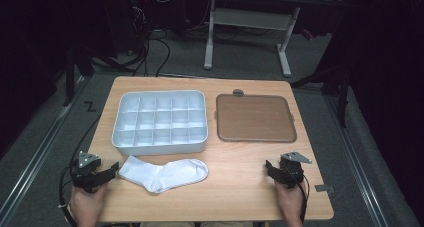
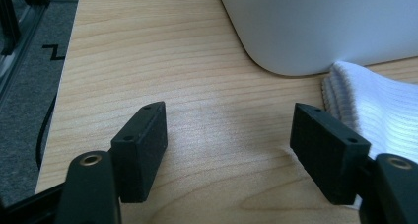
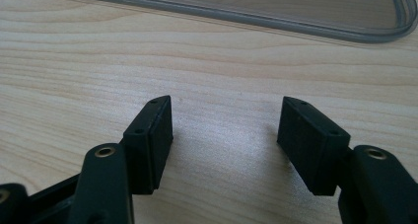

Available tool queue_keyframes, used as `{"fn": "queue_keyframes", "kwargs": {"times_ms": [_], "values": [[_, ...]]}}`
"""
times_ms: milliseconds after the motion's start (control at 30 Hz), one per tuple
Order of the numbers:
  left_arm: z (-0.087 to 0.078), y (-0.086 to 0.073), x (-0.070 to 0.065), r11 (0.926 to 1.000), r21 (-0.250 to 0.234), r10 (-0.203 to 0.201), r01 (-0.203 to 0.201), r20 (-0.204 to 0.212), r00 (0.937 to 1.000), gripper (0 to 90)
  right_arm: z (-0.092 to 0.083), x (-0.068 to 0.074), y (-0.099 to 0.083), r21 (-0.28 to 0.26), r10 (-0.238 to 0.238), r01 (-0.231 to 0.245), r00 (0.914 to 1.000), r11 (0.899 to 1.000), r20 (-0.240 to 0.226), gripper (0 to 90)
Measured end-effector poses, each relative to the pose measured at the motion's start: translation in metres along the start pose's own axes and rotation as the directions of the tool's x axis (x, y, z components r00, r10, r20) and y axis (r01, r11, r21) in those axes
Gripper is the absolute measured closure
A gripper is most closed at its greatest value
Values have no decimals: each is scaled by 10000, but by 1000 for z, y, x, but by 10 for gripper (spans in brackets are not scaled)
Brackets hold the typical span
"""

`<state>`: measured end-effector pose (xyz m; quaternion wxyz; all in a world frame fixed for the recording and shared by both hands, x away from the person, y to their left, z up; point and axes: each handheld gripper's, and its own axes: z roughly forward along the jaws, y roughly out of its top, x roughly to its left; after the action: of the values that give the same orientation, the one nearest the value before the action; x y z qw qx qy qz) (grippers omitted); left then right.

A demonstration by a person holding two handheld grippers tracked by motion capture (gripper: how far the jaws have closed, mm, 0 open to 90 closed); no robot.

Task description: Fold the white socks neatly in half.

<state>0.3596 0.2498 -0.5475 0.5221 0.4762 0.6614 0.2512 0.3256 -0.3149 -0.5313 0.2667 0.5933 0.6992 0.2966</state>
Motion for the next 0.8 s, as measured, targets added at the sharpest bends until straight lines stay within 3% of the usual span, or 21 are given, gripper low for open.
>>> {"fn": "queue_keyframes", "kwargs": {"times_ms": [400,600,800], "values": [[0,1,1,9998,-31,-190,190,41,9998,312,1,0,1,-16,6,-6,10000,10000,-29,400],[2,-4,-4,9987,-3,517,-517,-182,9985,314,0,0,1,-47,-61,61,10000,10000,-72,425],[1,-3,-3,9995,-2,311,-311,-109,9995,308,-1,3,1,8,-102,102,9999,9999,-24,476]]}}
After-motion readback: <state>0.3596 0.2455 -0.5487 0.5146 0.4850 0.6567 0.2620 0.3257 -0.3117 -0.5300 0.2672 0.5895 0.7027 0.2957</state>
